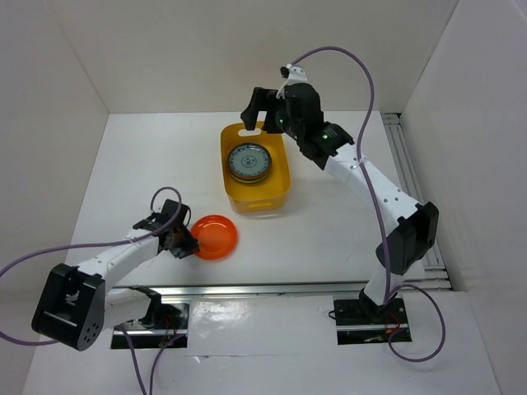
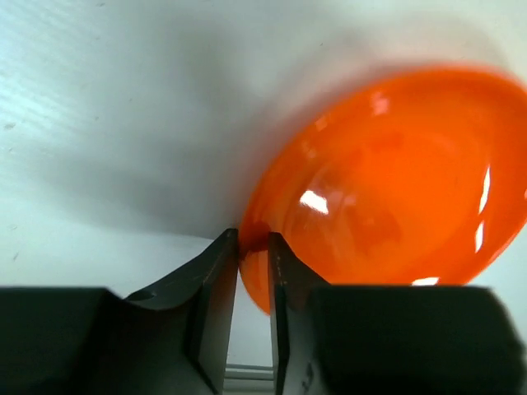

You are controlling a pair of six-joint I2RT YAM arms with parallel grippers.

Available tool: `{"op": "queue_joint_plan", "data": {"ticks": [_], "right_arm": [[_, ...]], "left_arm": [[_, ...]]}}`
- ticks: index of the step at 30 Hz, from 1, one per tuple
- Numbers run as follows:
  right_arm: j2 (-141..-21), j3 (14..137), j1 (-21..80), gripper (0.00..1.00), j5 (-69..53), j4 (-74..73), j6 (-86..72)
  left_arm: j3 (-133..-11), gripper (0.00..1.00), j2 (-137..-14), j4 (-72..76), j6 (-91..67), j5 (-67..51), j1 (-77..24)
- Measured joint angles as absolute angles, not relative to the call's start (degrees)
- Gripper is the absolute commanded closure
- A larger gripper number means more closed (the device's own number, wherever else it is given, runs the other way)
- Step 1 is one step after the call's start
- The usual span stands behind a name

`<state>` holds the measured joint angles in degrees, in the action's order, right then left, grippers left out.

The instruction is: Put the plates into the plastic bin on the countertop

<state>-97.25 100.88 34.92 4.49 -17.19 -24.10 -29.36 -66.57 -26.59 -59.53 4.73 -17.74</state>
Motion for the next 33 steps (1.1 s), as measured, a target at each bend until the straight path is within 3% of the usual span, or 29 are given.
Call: {"op": "queue_joint_plan", "data": {"ticks": [4, 6, 13, 22, 26, 33], "right_arm": [[-95.53, 98.85, 34.35, 0.00, 4.23, -17.58, -24.10], [-95.15, 98.61, 33.78, 0.00, 4.10, -17.85, -24.10], [-92.58, 97.86, 30.81, 0.00, 4.08, -18.79, -24.12], [-86.87, 97.10, 27.59, 0.00, 4.03, -19.05, -24.12], [-86.11, 97.03, 25.36, 0.00, 3.84, -19.14, -24.14], [-85.01, 95.22, 20.10, 0.00, 2.59, -19.73, -24.12]], "left_arm": [[-30.02, 0.97, -68.47, -23.38, -60.60, 4.86, -17.78], [-30.39, 1.00, -69.69, -22.63, -61.06, 5.10, -17.80], [-33.54, 1.00, -71.18, -25.67, -61.93, 6.92, -17.43], [-50.24, 1.00, -56.69, -40.86, -58.59, 18.50, -9.34], [-59.61, 1.00, -59.18, -40.32, -54.59, 20.53, -7.11], [-70.43, 1.00, -69.49, -32.64, -43.92, 14.00, -7.99]]}}
